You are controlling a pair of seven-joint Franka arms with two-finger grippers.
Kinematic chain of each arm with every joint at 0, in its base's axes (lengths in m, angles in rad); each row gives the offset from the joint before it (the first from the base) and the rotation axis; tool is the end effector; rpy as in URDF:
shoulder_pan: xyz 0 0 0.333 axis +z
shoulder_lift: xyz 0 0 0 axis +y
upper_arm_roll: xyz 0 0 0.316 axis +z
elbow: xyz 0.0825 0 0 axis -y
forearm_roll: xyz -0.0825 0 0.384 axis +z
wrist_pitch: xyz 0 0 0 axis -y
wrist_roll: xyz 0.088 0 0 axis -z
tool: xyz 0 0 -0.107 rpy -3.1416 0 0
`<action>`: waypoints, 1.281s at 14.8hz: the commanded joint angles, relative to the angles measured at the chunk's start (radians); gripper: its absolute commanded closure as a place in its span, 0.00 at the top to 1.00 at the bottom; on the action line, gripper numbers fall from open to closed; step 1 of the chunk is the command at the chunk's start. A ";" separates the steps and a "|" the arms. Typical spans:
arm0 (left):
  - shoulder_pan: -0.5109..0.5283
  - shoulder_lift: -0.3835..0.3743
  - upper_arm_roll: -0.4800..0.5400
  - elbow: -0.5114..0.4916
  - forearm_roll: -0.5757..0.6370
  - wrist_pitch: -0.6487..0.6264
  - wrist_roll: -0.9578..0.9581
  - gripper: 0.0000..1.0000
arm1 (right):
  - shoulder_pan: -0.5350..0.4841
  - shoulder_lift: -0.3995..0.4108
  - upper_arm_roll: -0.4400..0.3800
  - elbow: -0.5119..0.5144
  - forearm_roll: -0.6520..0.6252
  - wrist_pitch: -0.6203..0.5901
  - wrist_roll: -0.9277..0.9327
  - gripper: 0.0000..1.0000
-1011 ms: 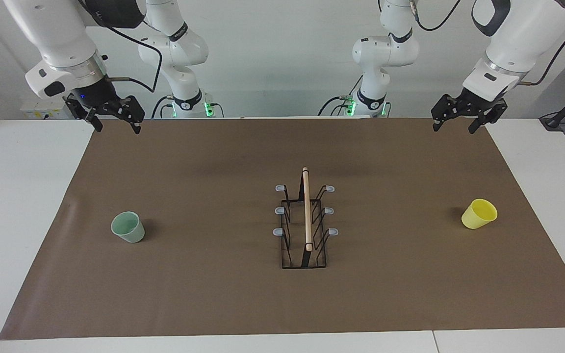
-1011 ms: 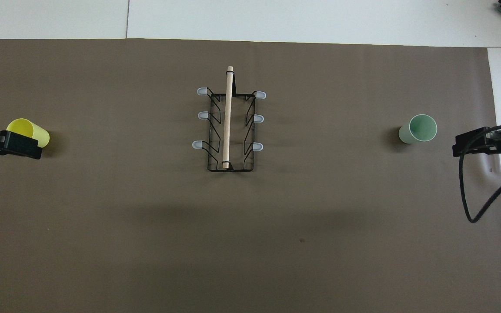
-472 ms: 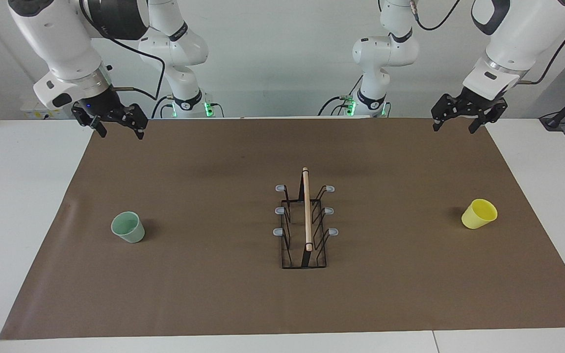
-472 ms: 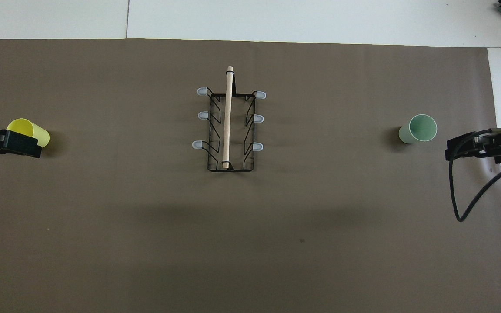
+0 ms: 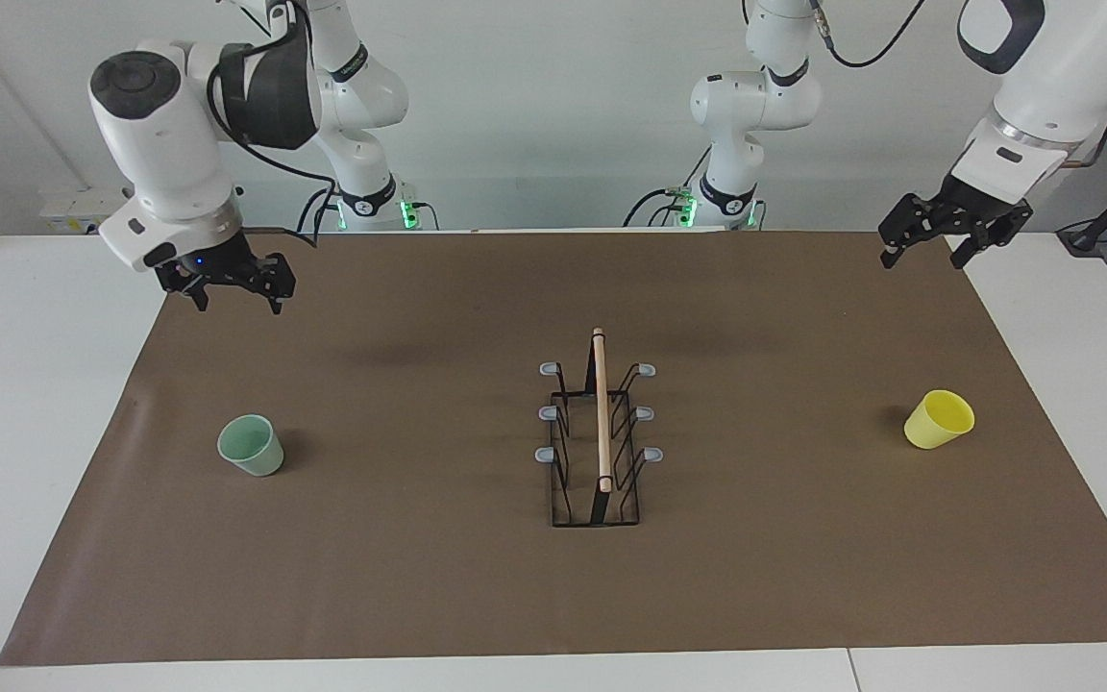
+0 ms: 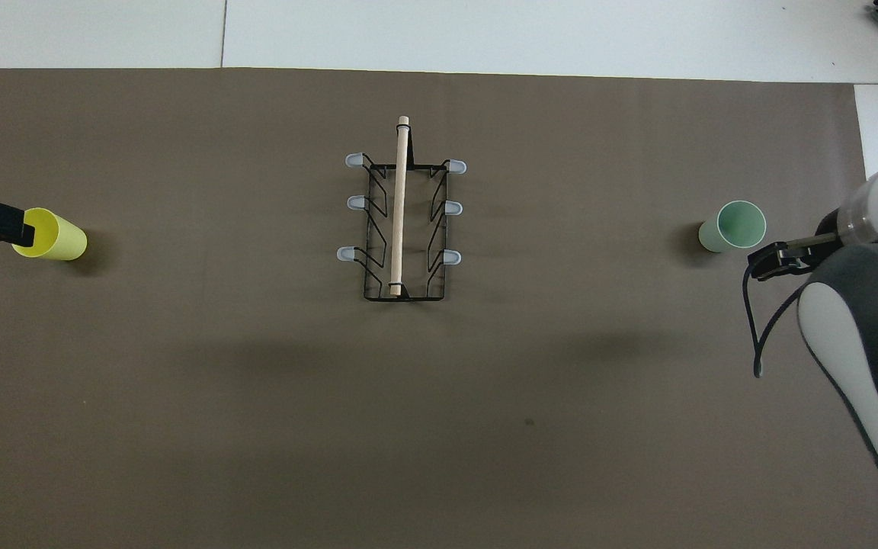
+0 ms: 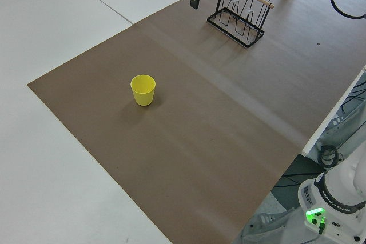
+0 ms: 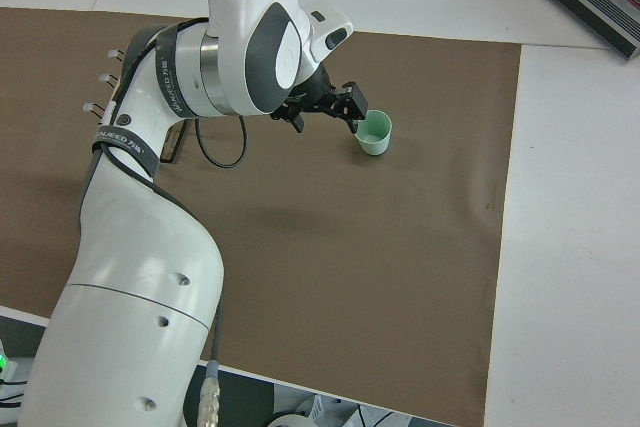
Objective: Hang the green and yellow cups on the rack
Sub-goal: 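Move the right gripper over the pale green cup and lower onto it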
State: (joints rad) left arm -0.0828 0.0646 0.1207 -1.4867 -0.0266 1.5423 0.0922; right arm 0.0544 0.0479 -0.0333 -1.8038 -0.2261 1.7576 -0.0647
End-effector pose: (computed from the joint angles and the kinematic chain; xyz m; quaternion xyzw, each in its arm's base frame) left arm 0.5717 0.0163 0.6255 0.9996 -0.0276 -0.0036 0.0097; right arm 0.5678 -0.0076 0.5049 0.9904 0.0687 -0.0491 0.1095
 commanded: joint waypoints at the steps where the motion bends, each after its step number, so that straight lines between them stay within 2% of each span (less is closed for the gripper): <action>1: -0.003 0.145 0.045 0.170 -0.027 -0.027 -0.009 1.00 | 0.051 0.111 0.004 0.014 -0.119 0.069 -0.096 1.00; 3: -0.003 0.237 0.094 0.277 -0.062 -0.044 -0.009 1.00 | 0.065 0.162 0.004 0.011 -0.201 0.130 -0.205 1.00; 7: -0.009 0.389 0.261 0.385 -0.245 0.015 -0.020 1.00 | 0.099 0.205 0.004 -0.018 -0.395 0.227 -0.459 1.00; 10: 0.006 0.432 0.298 0.395 -0.315 0.087 -0.104 1.00 | 0.105 0.207 0.006 -0.087 -0.533 0.296 -0.626 1.00; 13: 0.021 0.483 0.361 0.393 -0.375 0.093 -0.138 1.00 | 0.110 0.237 0.006 -0.120 -0.628 0.310 -0.823 1.00; 16: 0.060 0.547 0.382 0.391 -0.408 0.085 -0.170 1.00 | 0.208 0.315 0.004 -0.108 -0.792 0.251 -0.850 1.00; 19: 0.121 0.607 0.382 0.394 -0.466 0.088 -0.251 1.00 | 0.193 0.337 0.004 -0.106 -0.840 0.266 -0.850 1.00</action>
State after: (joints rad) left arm 0.0069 0.6147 0.4931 -1.1370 -0.4418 1.6353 -0.0927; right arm 0.2623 0.3727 -0.0265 -1.9193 -1.0100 2.0220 -0.8890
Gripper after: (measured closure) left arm 0.000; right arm 0.000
